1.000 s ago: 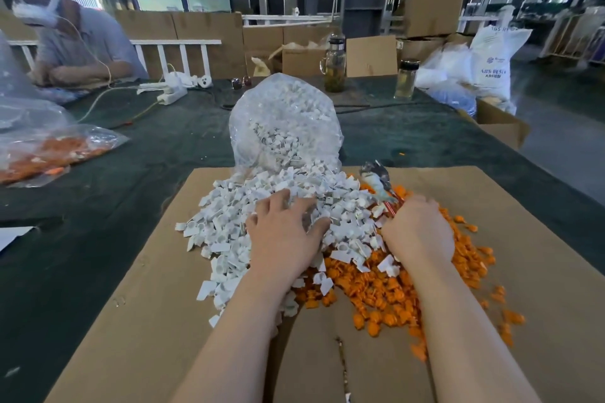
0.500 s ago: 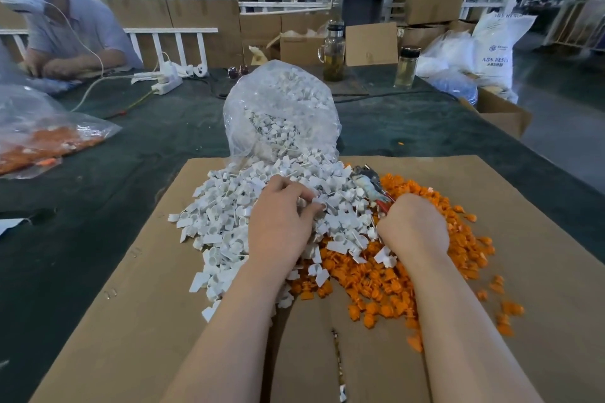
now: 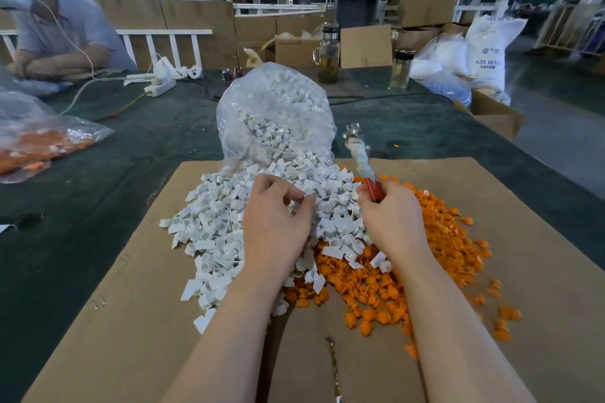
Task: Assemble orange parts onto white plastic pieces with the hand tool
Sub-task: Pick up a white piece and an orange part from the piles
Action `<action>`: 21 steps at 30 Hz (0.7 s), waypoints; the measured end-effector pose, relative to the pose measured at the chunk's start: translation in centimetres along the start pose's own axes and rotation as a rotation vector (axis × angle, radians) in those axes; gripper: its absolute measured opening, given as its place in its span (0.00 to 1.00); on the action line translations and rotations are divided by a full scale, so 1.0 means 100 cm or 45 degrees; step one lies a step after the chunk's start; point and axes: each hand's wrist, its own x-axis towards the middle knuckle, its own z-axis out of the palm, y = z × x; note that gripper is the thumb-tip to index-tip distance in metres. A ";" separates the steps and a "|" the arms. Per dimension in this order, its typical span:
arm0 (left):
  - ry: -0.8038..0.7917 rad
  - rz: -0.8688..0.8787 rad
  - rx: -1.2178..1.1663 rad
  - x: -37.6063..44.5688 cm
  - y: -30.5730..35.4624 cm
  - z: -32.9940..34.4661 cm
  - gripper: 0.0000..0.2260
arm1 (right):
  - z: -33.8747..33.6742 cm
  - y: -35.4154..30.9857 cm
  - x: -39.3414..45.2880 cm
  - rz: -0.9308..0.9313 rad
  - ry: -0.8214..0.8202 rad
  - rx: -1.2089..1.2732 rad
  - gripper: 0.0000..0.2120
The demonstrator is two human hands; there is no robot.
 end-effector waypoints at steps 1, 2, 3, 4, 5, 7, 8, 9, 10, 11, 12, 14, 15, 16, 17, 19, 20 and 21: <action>0.017 0.002 -0.021 0.000 0.001 0.000 0.09 | 0.002 -0.003 -0.001 -0.010 -0.010 0.080 0.09; 0.029 0.005 -0.037 0.001 0.002 0.000 0.08 | 0.003 -0.004 -0.002 -0.009 -0.025 0.162 0.08; 0.037 0.005 -0.052 0.001 0.004 0.000 0.09 | 0.004 -0.005 -0.003 0.000 -0.044 0.246 0.07; 0.040 -0.008 -0.071 0.001 0.005 0.000 0.10 | 0.004 -0.006 -0.005 0.013 -0.062 0.327 0.07; 0.038 -0.037 -0.097 0.001 0.007 0.000 0.11 | 0.005 -0.007 -0.006 0.022 -0.075 0.393 0.07; 0.013 -0.102 -0.174 -0.001 0.009 0.000 0.11 | 0.005 -0.008 -0.009 0.023 -0.088 0.469 0.06; -0.002 -0.122 -0.209 -0.002 0.010 0.000 0.11 | 0.005 -0.009 -0.009 0.017 -0.095 0.500 0.06; -0.010 -0.132 -0.232 -0.003 0.012 -0.001 0.11 | 0.004 -0.009 -0.010 0.007 -0.103 0.535 0.05; -0.018 -0.144 -0.248 -0.004 0.013 -0.001 0.10 | 0.004 -0.010 -0.011 -0.005 -0.109 0.565 0.05; -0.029 -0.162 -0.264 -0.005 0.014 -0.001 0.09 | 0.004 -0.012 -0.011 -0.021 -0.108 0.590 0.04; -0.044 -0.184 -0.283 -0.005 0.015 -0.001 0.08 | 0.003 -0.013 -0.012 -0.038 -0.100 0.610 0.04; -0.076 -0.220 -0.326 -0.006 0.017 -0.001 0.07 | 0.004 -0.016 -0.013 -0.065 -0.083 0.635 0.04; -0.086 -0.235 -0.346 -0.006 0.018 -0.001 0.07 | 0.005 -0.016 -0.013 -0.076 -0.080 0.640 0.03; -0.092 -0.256 -0.375 -0.006 0.019 -0.001 0.06 | 0.005 -0.017 -0.013 -0.089 -0.083 0.653 0.03; -0.096 -0.286 -0.426 -0.006 0.020 -0.001 0.06 | 0.006 -0.018 -0.013 -0.104 -0.091 0.672 0.03; -0.106 -0.356 -0.554 -0.007 0.022 -0.002 0.05 | 0.005 -0.019 -0.013 -0.131 -0.104 0.708 0.04; -0.108 -0.380 -0.600 -0.006 0.022 -0.003 0.04 | 0.005 -0.019 -0.013 -0.148 -0.105 0.712 0.05; -0.108 -0.398 -0.633 -0.006 0.023 -0.004 0.04 | 0.005 -0.020 -0.014 -0.170 -0.100 0.701 0.06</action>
